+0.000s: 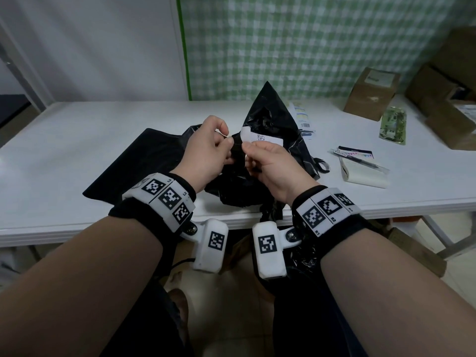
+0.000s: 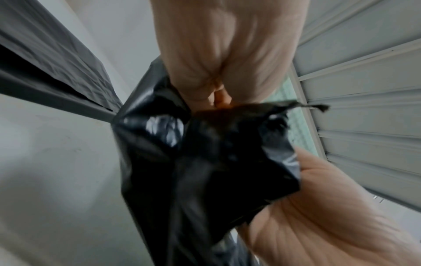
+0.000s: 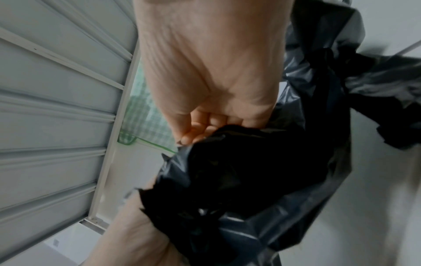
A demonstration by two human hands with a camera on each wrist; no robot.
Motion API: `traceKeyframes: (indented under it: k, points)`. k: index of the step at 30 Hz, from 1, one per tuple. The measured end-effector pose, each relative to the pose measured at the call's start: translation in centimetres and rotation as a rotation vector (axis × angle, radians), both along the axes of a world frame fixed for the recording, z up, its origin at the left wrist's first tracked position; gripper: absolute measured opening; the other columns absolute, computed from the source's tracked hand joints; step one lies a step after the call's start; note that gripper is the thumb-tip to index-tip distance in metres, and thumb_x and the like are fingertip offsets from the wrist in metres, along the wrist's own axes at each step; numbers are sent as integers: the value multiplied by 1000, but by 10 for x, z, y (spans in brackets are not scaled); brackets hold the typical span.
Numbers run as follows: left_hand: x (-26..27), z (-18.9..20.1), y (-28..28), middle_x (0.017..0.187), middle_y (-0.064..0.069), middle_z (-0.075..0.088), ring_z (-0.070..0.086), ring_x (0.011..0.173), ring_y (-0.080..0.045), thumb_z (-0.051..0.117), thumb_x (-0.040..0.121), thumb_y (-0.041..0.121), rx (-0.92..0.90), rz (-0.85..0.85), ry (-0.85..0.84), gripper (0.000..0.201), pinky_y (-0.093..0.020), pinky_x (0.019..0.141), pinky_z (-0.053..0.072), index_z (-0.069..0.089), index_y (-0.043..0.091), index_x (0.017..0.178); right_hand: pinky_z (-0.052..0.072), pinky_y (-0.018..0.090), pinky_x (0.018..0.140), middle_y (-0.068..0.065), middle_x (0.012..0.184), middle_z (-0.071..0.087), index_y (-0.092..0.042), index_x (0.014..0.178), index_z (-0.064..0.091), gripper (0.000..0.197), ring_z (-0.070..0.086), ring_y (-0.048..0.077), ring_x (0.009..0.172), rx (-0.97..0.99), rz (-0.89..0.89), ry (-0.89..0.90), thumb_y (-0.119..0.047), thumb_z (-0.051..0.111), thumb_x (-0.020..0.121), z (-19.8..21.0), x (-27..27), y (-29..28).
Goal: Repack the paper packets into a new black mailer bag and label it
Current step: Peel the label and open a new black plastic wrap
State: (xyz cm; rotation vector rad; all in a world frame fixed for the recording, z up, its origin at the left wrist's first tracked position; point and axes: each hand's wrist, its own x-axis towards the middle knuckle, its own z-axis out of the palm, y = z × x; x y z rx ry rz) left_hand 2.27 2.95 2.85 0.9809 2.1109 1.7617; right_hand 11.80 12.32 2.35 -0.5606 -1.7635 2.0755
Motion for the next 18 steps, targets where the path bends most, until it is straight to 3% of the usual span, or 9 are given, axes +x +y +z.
traceKeyframes:
  k: [3, 6, 7, 9, 11, 14, 16, 18]
  points:
    - [0, 8, -6, 67, -2, 53, 57, 61, -12, 51, 93, 32, -128, -56, -152, 19, -24, 58, 55, 46, 19, 80, 39, 13, 50, -11, 48, 50, -18, 61, 48, 35, 44, 1, 43, -15, -72, 8, -21, 52, 96, 1, 1, 4]
    - [2, 11, -11, 76, -2, 62, 58, 70, -13, 52, 83, 60, -372, -179, -127, 50, -29, 67, 50, 63, 11, 82, 39, 11, 45, -9, 47, 49, -17, 62, 49, 35, 43, 0, 40, -9, -116, -15, -24, 51, 97, 1, 1, 8]
    - [3, 10, -11, 78, -3, 64, 58, 72, -13, 59, 78, 60, -410, -208, -82, 52, -29, 69, 48, 66, 8, 85, 39, 12, 44, -8, 47, 49, -17, 62, 49, 36, 43, 1, 39, -3, -123, -32, -25, 50, 97, 1, 1, 8]
    - [6, 7, -10, 77, -3, 63, 57, 73, -13, 73, 75, 41, -425, -258, -37, 33, -28, 71, 44, 68, 9, 84, 40, 14, 44, -6, 53, 49, -17, 63, 48, 36, 45, 4, 44, 18, -120, -87, -30, 49, 97, 2, 0, 5]
    - [8, 7, -11, 78, -5, 64, 57, 75, -14, 74, 77, 21, -400, -273, -45, 14, -28, 75, 44, 69, 10, 84, 42, 16, 50, -4, 61, 50, -19, 66, 49, 37, 46, 7, 50, 34, -105, -138, -39, 46, 96, 2, 0, 4]
    - [6, 8, -13, 73, 0, 62, 57, 70, -12, 72, 77, 12, -352, -229, -53, 5, -26, 74, 46, 69, 13, 81, 45, 20, 52, -3, 63, 53, -18, 73, 54, 44, 50, 10, 53, 30, -78, -157, -54, 39, 94, 2, 3, 7]
    - [5, 8, -14, 70, 1, 60, 56, 66, -12, 73, 77, 11, -314, -199, -87, 6, -25, 71, 46, 69, 15, 78, 47, 20, 52, -2, 67, 55, -17, 78, 58, 40, 52, 10, 55, 25, -62, -136, -49, 42, 95, 3, 6, 7]
    - [3, 8, -15, 71, 0, 61, 57, 66, -13, 73, 77, 10, -277, -185, -111, 7, -26, 72, 47, 69, 16, 77, 48, 18, 50, 0, 70, 57, -15, 80, 60, 24, 53, 10, 56, 33, -45, -96, -32, 52, 95, 3, 9, 6]
